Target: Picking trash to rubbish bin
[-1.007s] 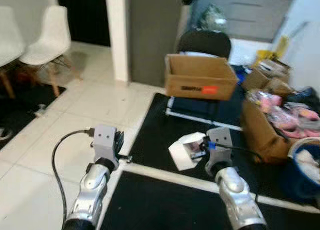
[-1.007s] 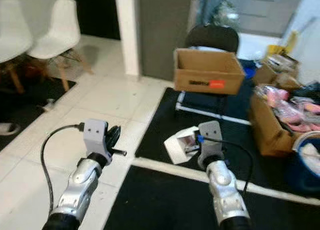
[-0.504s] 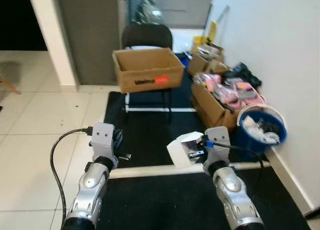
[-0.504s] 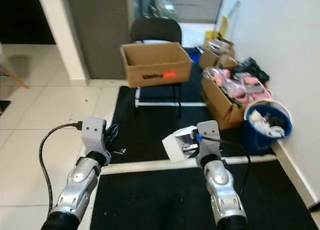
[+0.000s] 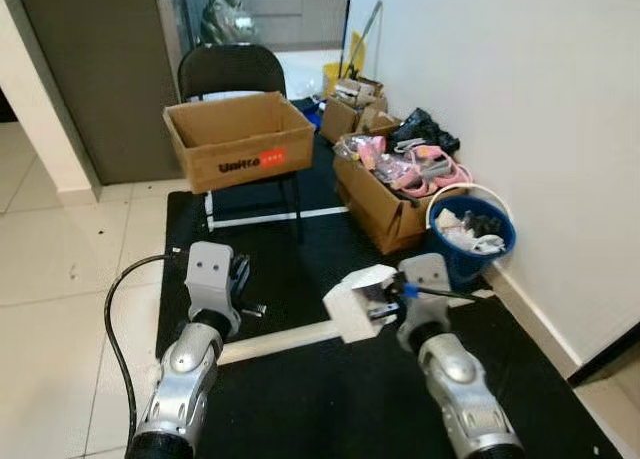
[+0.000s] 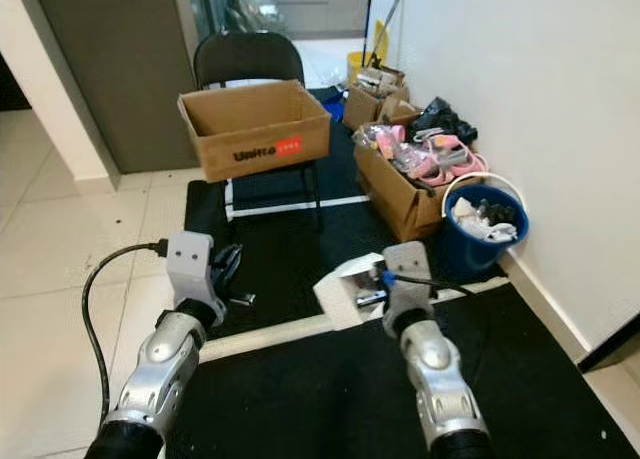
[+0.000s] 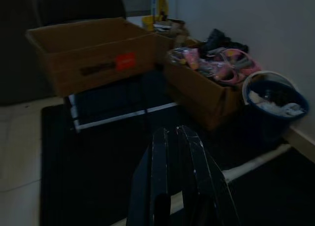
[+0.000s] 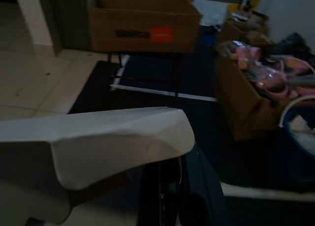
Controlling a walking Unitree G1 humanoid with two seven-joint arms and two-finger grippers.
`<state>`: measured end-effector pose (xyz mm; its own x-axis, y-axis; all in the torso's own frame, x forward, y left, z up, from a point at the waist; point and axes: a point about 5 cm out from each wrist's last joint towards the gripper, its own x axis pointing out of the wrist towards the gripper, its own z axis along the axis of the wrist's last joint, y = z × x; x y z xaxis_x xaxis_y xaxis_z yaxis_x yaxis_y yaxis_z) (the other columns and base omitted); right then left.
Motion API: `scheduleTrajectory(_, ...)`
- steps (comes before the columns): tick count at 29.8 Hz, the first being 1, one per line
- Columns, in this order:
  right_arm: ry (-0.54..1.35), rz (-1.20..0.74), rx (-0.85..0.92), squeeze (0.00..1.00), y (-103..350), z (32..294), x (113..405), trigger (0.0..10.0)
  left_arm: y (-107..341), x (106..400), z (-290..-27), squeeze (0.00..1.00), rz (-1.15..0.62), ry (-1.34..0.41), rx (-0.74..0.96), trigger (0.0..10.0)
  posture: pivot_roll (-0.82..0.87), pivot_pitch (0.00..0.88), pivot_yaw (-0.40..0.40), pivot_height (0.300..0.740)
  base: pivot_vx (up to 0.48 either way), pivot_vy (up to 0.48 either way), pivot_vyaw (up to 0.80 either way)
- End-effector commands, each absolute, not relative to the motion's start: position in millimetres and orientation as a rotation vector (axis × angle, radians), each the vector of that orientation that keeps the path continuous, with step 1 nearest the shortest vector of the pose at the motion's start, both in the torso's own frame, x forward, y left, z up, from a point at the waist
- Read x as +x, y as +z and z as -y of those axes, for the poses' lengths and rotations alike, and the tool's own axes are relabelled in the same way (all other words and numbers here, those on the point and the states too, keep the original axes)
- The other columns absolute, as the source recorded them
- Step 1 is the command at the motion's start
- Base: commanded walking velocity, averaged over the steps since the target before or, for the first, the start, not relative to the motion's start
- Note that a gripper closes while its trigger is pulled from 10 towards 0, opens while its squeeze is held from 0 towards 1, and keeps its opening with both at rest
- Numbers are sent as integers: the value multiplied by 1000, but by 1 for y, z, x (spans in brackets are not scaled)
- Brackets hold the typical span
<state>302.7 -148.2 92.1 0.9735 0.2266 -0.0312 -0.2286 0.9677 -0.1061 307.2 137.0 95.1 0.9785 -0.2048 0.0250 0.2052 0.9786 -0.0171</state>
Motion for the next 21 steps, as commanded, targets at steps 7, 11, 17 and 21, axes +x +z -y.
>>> scheduleTrajectory(7, 234, -18, -119, 0, 91, 151, 301, 10000, 95, 305, -136, 0, 26, -217, -34, 10000, -34, 65, 15, 740, 347, 0, 0)
scheduleTrajectory(11, 235, -19, -119, 0, 90, 151, 301, 10000, 96, 306, -135, 0, 28, -220, -37, 10000, -35, 64, 15, 740, 375, 0, 0)
scheduleTrajectory(17, 239, -23, -120, 0, 89, 150, 300, 10000, 97, 306, -135, 0, 29, -225, -35, 10000, -34, 63, 17, 740, 381, 0, 0)
scheduleTrajectory(21, 243, -27, -123, 0, 88, 150, 300, 10000, 96, 305, -135, 0, 27, -227, -32, 10000, -33, 62, 16, 740, 383, 0, 0)
